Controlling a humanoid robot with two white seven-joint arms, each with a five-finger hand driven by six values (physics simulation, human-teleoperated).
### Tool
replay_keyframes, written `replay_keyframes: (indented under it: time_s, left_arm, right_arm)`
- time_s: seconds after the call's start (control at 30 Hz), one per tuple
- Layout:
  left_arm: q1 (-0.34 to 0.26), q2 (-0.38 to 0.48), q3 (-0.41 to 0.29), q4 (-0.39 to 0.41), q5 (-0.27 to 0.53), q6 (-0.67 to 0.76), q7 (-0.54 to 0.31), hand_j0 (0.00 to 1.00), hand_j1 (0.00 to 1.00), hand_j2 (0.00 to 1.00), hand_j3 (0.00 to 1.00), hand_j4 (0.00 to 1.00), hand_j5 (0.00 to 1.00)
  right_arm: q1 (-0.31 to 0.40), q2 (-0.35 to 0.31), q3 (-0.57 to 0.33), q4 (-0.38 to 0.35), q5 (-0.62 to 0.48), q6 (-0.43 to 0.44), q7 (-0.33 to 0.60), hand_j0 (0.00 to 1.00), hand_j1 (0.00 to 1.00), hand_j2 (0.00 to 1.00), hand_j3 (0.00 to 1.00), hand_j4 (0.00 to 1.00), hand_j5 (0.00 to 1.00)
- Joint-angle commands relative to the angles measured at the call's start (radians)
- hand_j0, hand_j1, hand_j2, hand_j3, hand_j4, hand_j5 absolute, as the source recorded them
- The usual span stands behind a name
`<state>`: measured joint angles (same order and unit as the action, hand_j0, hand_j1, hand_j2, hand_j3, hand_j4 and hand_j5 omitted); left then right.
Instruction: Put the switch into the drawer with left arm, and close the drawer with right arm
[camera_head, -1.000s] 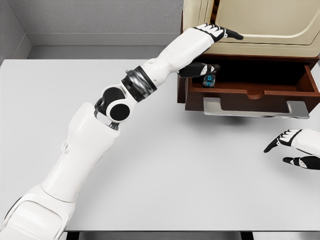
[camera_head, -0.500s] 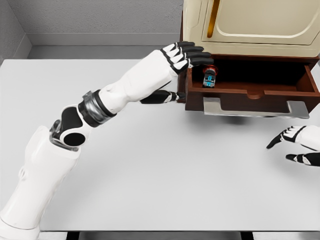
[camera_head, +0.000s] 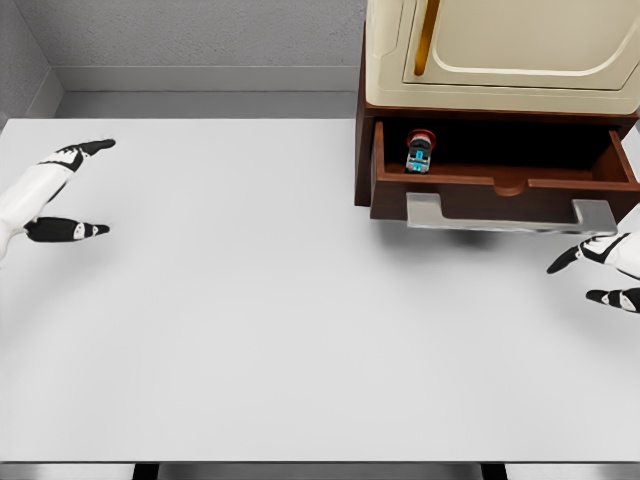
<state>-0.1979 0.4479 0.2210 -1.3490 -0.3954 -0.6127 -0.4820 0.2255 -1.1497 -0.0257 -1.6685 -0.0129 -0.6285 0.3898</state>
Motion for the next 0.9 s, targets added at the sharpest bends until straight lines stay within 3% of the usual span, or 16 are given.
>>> replay_keyframes:
  time_s: [0.0, 0.2, 0.47, 0.6, 0.87]
  left_arm:
    - [0.0, 0.005, 0.021, 0.01, 0.01, 0.002, -0.041, 1.0, 1.0, 1.0, 1.0, 1.0, 1.0]
    - [-0.003, 0.003, 0.021, 0.008, 0.01, 0.002, -0.041, 1.0, 1.0, 1.0, 1.0, 1.0, 1.0]
    - [-0.003, 0.002, 0.021, 0.008, 0.01, 0.002, -0.041, 1.0, 1.0, 1.0, 1.0, 1.0, 1.0]
    - [-0.003, 0.002, 0.021, 0.007, 0.01, 0.002, -0.041, 1.0, 1.0, 1.0, 1.0, 1.0, 1.0]
    - [-0.003, 0.0, 0.02, -0.004, 0.01, 0.002, -0.041, 1.0, 1.0, 1.0, 1.0, 1.0, 1.0]
  right_arm:
    - [-0.002, 0.001, -0.003, 0.003, -0.058, 0.018, -0.02, 0.67, 0.67, 0.67, 0.67, 0.67, 0.67]
    - [-0.041, 0.004, 0.003, -0.008, -0.058, 0.018, -0.02, 0.67, 0.67, 0.67, 0.67, 0.67, 0.67]
    - [-0.022, -0.016, 0.049, 0.065, -0.019, 0.018, -0.014, 0.64, 0.64, 0.64, 0.64, 0.64, 0.64]
    - [-0.011, -0.018, 0.047, 0.062, 0.001, 0.018, -0.015, 0.65, 0.65, 0.65, 0.65, 0.65, 0.65]
    - [0.001, 0.004, 0.032, -0.065, -0.005, 0.018, -0.009, 0.67, 0.67, 0.67, 0.67, 0.67, 0.67]
